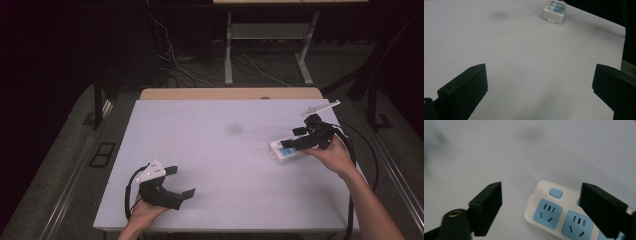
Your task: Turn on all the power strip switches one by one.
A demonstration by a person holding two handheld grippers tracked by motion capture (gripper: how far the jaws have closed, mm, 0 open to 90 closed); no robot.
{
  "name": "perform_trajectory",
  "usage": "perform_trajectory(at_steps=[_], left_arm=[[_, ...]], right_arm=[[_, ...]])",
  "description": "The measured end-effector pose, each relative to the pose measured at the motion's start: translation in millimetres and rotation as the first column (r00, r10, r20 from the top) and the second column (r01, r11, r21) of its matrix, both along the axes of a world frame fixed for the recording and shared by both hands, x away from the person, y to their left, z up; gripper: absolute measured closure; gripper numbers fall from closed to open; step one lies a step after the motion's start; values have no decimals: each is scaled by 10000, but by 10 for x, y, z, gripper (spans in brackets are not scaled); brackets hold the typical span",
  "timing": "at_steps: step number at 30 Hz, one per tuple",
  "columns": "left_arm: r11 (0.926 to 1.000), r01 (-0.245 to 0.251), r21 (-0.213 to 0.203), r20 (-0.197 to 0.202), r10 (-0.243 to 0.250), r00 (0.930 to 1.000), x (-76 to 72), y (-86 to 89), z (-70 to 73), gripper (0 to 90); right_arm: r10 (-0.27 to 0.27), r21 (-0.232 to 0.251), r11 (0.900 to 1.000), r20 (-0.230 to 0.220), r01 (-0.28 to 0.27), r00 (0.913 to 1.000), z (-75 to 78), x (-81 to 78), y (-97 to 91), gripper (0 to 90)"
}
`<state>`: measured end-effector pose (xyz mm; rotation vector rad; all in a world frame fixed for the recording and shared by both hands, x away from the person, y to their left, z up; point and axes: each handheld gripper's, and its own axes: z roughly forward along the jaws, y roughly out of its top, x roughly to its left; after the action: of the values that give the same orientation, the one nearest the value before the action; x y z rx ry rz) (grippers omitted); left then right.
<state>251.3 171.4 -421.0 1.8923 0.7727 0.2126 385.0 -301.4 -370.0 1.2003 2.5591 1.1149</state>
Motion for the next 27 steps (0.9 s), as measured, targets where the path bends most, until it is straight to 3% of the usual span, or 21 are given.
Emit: perform_trajectory(at_steps=[2, 4, 5, 7, 10, 13, 14, 15, 20, 27], left_arm=[[10000, 1, 2, -7, -1, 10000, 2, 3, -2, 0], [10000, -1, 13, -9, 1, 10000, 4, 8, -3, 0], [10000, -6, 16, -4, 6, 10000, 4, 11, -2, 0], [10000, -25, 27, 4, 25, 10000, 3, 15, 0, 0], [10000, -27, 34, 3, 27, 10000, 2, 15, 0, 0], [10000, -39, 7, 15, 39, 10000, 2, 17, 1, 0], [10000, -42, -3, 13, 42, 10000, 2, 19, 1, 0], [10000, -45, -6, 15, 45, 10000, 2, 20, 1, 0], [10000, -53, -23, 7, 53, 10000, 6, 24, -1, 0], [10000, -51, 0, 2, 51, 10000, 8, 26, -4, 0]], right_arm=[[-29, 20, 10000, -84, 29, 10000, -17, 50, -9, 317], [-74, -10, 10000, -107, 73, 9999, -24, 64, -7, 343], [-96, -102, 9999, -116, 95, 9999, -33, 89, -4, 409], [-104, -93, 9999, -86, 103, 9999, -38, 99, -2, 437], [-150, -37, 9999, -97, 150, 9998, -56, 138, 8, 571], [-114, 12, 9999, -146, 114, 9998, -69, 158, 10, 630], [-82, -38, 10000, -217, 81, 9997, -80, 176, 13, 703], [-82, -38, 10000, -217, 81, 9997, -80, 176, 13, 703], [97, -93, 9999, -279, -99, 9996, -119, 223, 15, 871], [39, -144, 9999, -285, -43, 9996, -172, 281, 7, 896]])
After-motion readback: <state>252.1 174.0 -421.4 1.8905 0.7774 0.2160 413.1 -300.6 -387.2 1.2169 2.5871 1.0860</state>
